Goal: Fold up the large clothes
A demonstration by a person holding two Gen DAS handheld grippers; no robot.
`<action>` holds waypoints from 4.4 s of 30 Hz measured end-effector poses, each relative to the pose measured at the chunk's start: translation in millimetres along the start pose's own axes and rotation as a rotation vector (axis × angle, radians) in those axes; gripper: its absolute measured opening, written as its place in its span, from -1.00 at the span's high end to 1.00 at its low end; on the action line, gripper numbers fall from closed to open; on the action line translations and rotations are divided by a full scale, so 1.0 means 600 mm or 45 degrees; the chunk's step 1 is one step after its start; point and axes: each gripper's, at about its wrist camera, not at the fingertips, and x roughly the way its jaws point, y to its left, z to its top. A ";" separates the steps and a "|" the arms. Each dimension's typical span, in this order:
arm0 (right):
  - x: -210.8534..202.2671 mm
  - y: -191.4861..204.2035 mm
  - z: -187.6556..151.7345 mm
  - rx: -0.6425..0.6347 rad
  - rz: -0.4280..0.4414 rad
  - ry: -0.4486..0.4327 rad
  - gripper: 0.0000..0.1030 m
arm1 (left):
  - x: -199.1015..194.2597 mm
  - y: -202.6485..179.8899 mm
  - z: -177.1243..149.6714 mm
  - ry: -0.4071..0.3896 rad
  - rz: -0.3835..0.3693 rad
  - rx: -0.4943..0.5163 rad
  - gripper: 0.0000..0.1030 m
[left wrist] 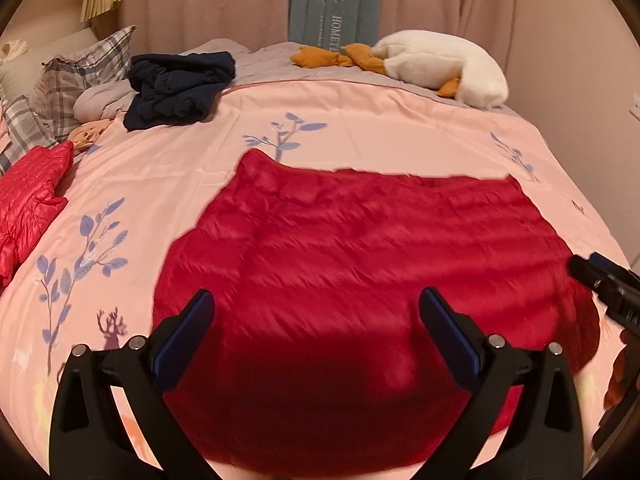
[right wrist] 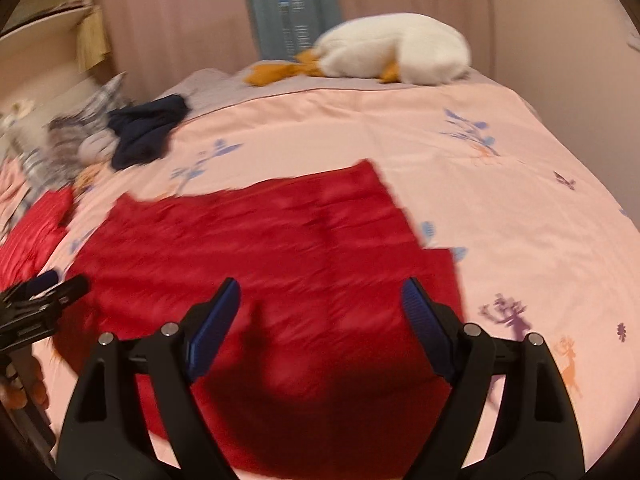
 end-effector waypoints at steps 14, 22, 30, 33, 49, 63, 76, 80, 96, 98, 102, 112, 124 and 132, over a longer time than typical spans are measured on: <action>0.004 -0.021 -0.069 -0.015 -0.068 0.099 -0.64 | 0.005 0.003 -0.062 0.099 0.041 0.006 -0.97; -0.020 -0.069 -0.069 0.064 -0.174 0.084 -0.64 | -0.018 0.025 -0.075 0.106 0.072 -0.004 -0.97; -0.042 -0.009 -0.098 -0.018 0.032 0.080 -0.64 | -0.044 -0.002 -0.102 0.080 0.027 0.029 -0.97; -0.029 0.003 -0.109 -0.059 0.007 0.110 -0.64 | -0.028 -0.006 -0.117 0.117 0.046 0.047 -0.97; -0.048 -0.109 -0.110 0.063 -0.258 0.112 -0.65 | -0.029 0.111 -0.123 0.162 0.278 -0.103 -0.97; -0.145 -0.080 -0.045 0.055 -0.222 -0.046 -0.79 | -0.160 0.097 -0.033 -0.074 0.291 -0.083 -0.97; -0.280 -0.007 0.037 0.000 -0.100 -0.189 -0.96 | -0.289 0.013 0.038 -0.221 0.186 0.002 -0.97; -0.317 0.018 0.055 -0.018 -0.137 -0.211 -0.96 | -0.316 -0.009 0.052 -0.208 0.193 0.010 -0.97; -0.386 0.075 0.104 -0.045 -0.133 -0.233 -0.96 | -0.381 -0.055 0.084 -0.250 0.157 0.049 -0.97; -0.379 0.078 0.100 -0.048 -0.147 -0.209 -0.96 | -0.369 -0.055 0.082 -0.215 0.143 0.039 -0.97; -0.356 0.083 0.093 -0.064 -0.123 -0.110 -0.96 | -0.347 -0.054 0.073 -0.148 0.137 0.036 -0.97; -0.301 0.097 0.067 -0.021 -0.080 0.069 -0.96 | -0.324 -0.059 0.055 -0.049 0.132 0.046 -0.97; -0.307 0.118 0.074 -0.055 -0.038 0.103 -0.96 | -0.322 -0.067 0.056 -0.010 0.157 0.061 -0.97; -0.309 0.114 0.074 -0.044 -0.044 0.121 -0.96 | -0.326 -0.075 0.055 -0.010 0.139 0.070 -0.97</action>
